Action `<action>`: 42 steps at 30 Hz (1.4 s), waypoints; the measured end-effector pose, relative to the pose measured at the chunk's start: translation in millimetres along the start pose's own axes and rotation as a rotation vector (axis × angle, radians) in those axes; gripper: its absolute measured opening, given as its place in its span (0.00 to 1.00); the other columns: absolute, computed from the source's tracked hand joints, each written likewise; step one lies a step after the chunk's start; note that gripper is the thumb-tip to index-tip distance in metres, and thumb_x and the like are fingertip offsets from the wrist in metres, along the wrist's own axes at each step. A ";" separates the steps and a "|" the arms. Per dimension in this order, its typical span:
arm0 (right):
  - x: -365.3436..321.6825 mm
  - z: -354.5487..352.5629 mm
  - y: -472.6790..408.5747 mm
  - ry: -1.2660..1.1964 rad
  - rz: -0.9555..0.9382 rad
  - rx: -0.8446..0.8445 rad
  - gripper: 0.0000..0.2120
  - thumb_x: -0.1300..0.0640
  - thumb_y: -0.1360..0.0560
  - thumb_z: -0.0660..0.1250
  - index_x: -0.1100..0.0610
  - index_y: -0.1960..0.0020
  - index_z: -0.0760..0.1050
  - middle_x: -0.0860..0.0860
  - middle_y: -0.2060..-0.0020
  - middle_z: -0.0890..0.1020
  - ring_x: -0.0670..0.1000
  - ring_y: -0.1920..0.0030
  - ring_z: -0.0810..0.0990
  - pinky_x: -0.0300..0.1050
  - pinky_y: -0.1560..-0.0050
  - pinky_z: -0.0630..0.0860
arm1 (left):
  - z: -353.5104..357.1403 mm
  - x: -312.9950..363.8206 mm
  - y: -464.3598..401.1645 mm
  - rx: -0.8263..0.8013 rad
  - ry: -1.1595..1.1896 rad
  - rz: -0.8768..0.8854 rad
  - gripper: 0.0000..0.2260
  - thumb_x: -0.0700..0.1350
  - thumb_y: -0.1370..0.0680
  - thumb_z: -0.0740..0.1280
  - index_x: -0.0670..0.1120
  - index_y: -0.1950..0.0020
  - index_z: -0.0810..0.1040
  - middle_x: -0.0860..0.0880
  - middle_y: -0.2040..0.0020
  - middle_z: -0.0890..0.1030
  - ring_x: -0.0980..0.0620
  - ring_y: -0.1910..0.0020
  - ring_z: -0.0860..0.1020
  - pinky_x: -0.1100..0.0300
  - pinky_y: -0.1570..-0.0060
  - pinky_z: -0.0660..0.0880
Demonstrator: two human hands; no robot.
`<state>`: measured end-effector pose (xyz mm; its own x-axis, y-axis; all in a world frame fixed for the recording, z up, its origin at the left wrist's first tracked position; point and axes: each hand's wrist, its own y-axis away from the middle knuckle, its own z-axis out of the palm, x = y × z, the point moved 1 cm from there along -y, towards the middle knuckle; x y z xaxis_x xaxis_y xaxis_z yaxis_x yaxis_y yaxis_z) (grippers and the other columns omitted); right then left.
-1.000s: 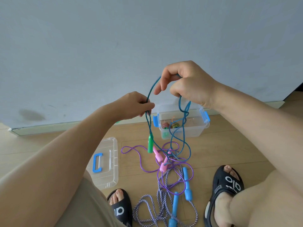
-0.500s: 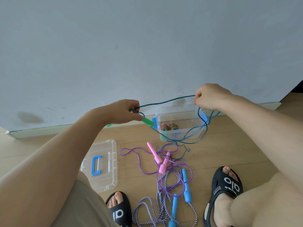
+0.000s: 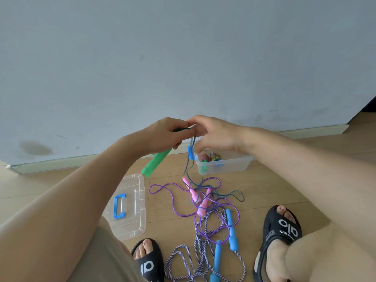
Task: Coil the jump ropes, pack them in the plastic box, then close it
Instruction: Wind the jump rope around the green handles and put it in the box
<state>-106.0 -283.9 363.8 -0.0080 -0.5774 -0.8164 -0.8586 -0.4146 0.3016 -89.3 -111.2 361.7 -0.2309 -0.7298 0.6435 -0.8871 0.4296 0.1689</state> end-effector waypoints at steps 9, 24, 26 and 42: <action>-1.9 1.8 -1.6 0.293 -0.031 0.068 0.08 0.52 0.30 0.74 0.54 0.59 0.77 0.48 0.69 0.76 0.49 0.69 0.76 0.42 0.66 0.71 | -5.3 -2.6 10.8 -0.130 0.076 -0.074 0.12 0.53 0.23 0.71 0.46 0.56 0.74 0.47 0.71 0.78 0.51 0.73 0.76 0.61 0.64 0.75; 38.2 -36.6 -4.4 0.616 0.275 0.031 0.15 0.55 0.20 0.57 0.59 0.54 0.80 0.53 0.63 0.85 0.55 0.60 0.83 0.45 0.57 0.77 | -16.0 -24.0 13.1 -0.062 -0.066 -0.155 0.14 0.51 0.22 0.68 0.46 0.62 0.71 0.50 0.70 0.72 0.52 0.74 0.70 0.58 0.66 0.71; 39.0 -27.5 -5.8 0.590 0.268 -0.049 0.09 0.57 0.25 0.65 0.56 0.46 0.78 0.52 0.52 0.85 0.55 0.50 0.83 0.47 0.47 0.78 | -11.2 -18.0 12.3 -0.082 -0.058 -0.144 0.13 0.50 0.23 0.68 0.47 0.64 0.71 0.50 0.72 0.72 0.52 0.76 0.70 0.59 0.69 0.71; -3.8 -6.3 -0.2 -0.063 -0.033 0.020 0.13 0.51 0.22 0.68 0.60 0.59 0.79 0.48 0.73 0.69 0.48 0.74 0.63 0.39 0.74 0.62 | -7.8 -7.4 17.6 -0.159 -0.082 -0.105 0.16 0.50 0.30 0.76 0.43 0.60 0.71 0.51 0.75 0.72 0.51 0.76 0.70 0.59 0.70 0.70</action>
<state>-102.6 -286.0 369.9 -0.0113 -0.5176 -0.8556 -0.8692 -0.4180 0.2643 -100.1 -94.0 365.7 -0.1780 -0.8128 0.5546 -0.8353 0.4228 0.3515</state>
